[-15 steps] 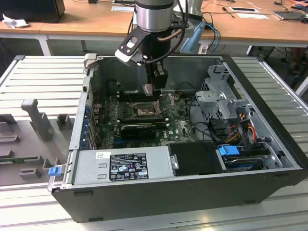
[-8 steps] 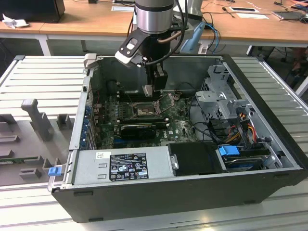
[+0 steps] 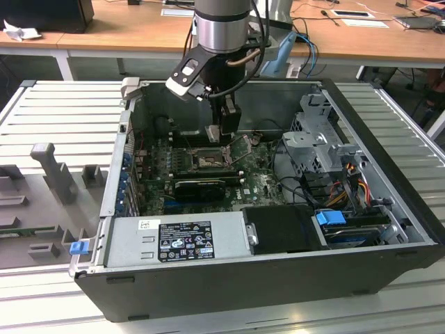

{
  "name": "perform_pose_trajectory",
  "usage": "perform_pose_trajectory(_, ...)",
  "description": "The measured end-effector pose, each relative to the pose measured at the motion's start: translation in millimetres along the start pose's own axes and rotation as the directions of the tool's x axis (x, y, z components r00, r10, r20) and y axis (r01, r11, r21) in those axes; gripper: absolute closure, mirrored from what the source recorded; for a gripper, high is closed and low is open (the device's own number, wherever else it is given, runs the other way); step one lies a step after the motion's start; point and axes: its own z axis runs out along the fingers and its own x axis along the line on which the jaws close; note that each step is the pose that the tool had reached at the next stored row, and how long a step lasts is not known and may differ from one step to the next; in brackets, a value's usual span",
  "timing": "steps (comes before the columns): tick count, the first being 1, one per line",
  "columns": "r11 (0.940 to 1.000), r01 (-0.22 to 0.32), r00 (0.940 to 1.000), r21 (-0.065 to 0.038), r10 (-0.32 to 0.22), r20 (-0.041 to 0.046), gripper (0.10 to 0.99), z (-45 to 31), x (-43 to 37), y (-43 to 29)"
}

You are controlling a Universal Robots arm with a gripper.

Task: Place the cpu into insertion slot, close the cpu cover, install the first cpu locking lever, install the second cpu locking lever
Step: 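Place the cpu into insertion slot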

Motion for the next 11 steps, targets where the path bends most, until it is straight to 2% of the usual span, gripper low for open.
perform_pose_trajectory(2,1.0,-0.008,1.0,0.0,0.008,0.0007,0.553,4.8,-0.1,-0.5)
perform_pose_trajectory(5,0.998,-0.063,0.998,-0.002,0.063,0.0047,0.553,10.6,-0.2,-0.9)
perform_pose_trajectory(8,0.9897,-0.143,0.9896,-0.004,0.143,0.0104,0.553,15.5,-0.3,-1.3)
perform_pose_trajectory(11,0.9883,-0.153,0.9882,-0.004,0.153,0.011,0.553,17.3,-0.2,-2.3)
